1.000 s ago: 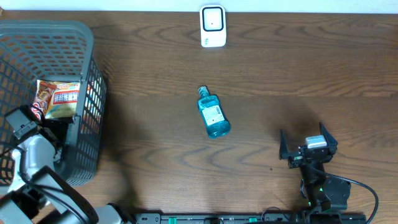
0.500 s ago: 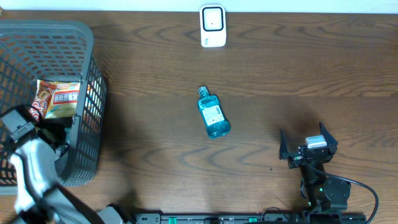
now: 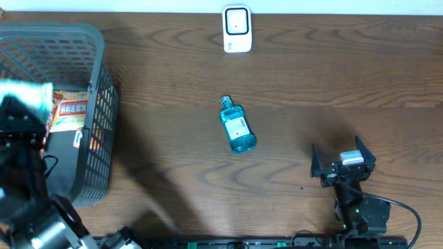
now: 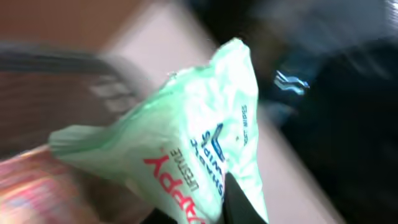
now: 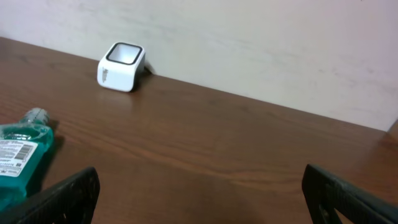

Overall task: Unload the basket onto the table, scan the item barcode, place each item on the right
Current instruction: 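Carry the green wipes pack right of the bottle and release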

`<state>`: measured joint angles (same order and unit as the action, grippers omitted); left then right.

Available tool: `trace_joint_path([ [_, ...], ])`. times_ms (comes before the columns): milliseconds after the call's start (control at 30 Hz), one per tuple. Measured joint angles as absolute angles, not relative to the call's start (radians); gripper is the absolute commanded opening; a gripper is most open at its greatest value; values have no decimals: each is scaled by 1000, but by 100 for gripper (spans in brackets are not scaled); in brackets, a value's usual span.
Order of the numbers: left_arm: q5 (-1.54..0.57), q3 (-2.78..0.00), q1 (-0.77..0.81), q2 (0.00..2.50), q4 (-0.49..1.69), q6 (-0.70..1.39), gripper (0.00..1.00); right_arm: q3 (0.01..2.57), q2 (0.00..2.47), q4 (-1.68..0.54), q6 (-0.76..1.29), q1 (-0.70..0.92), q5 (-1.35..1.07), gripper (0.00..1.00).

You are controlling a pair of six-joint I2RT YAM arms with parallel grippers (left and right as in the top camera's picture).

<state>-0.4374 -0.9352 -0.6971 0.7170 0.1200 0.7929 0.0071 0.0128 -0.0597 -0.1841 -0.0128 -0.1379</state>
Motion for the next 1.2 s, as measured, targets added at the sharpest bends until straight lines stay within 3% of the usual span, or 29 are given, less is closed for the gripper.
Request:
trace_joint_path([
  [200,-968,-944,-545,726,-340,842,7,7,13,-60,-184,-13,-138,99],
  [333,-1158,-944,-391,777,-371,799,7,7,13,-60,-184,-13,-138,99],
  [533,-1256,-944,-105,971,-375,660,8,7,13,-60,-184,-13,-137,99],
  [733,-1147,-944,168,1281,-379,578,7,7,13,-60,-184,-13,-138,99],
  [967,-737,-942,403,1676,-445,710,8,7,13,-60,-184,-13,-138,99],
  [1200,-355,-942,609,1831,-416,845,8,7,13,-60,-184,-13,-138,99],
])
